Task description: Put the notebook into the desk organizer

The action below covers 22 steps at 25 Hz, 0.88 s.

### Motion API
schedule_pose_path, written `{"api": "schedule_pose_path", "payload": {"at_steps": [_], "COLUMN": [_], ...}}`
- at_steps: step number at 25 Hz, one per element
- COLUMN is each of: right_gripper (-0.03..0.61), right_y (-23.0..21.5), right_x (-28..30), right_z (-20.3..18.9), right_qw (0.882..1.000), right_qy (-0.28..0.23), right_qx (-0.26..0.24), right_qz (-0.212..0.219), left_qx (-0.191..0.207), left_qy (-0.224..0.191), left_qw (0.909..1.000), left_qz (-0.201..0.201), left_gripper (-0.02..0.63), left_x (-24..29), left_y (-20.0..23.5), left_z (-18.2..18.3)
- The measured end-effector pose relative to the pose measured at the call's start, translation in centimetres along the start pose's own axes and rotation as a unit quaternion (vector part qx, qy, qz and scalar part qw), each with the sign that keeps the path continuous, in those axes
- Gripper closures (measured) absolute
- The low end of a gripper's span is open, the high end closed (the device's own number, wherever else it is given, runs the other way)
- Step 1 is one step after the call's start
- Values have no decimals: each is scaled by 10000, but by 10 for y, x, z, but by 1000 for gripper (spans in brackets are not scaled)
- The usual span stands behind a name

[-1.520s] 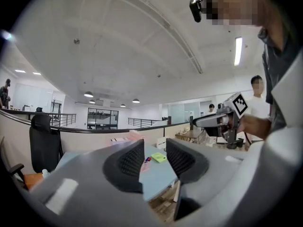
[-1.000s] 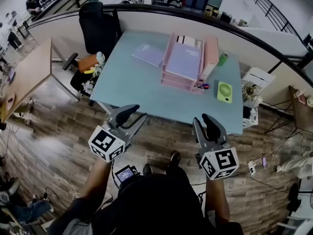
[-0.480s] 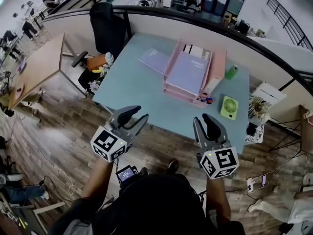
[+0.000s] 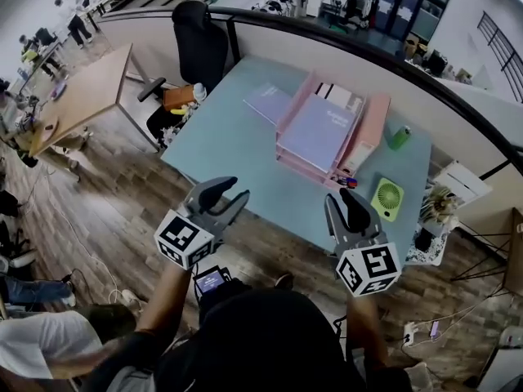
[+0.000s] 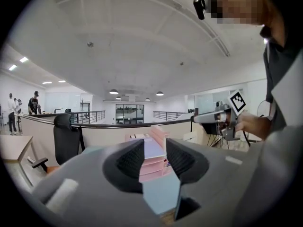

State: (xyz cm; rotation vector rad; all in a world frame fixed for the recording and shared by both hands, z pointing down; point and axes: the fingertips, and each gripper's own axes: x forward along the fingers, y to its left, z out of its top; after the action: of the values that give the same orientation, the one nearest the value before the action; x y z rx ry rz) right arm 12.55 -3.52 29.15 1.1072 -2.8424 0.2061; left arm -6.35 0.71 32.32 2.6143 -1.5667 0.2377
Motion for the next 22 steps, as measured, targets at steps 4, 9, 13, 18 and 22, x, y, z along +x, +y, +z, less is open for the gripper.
{"api": "schedule_pose_path", "payload": {"at_steps": [4, 9, 13, 18, 22], "right_gripper": [477, 477, 477, 477, 477], "right_y": [-14, -24, -32, -43, -49], "right_x": [1, 4, 10, 15, 26], "right_z": [-5, -12, -12, -7, -5], "right_qw": [9999, 9998, 9997, 9987, 9969], "right_qy": [30, 78, 67, 59, 56], "right_qx": [70, 163, 201, 227, 223], "right_qz": [89, 74, -73, -447, -750], "left_qx": [-94, -94, -121, -75, -39], "left_qy": [106, 237, 274, 233, 175], "left_qw": [9999, 9997, 9995, 9985, 9970], "left_qz": [77, 29, -106, -495, -755], "left_gripper": [413, 413, 413, 413, 413], "left_x": [11, 24, 41, 70, 93], "left_y": [-7, -6, 2, 17, 35], "left_z": [-7, -13, -14, -11, -8]}}
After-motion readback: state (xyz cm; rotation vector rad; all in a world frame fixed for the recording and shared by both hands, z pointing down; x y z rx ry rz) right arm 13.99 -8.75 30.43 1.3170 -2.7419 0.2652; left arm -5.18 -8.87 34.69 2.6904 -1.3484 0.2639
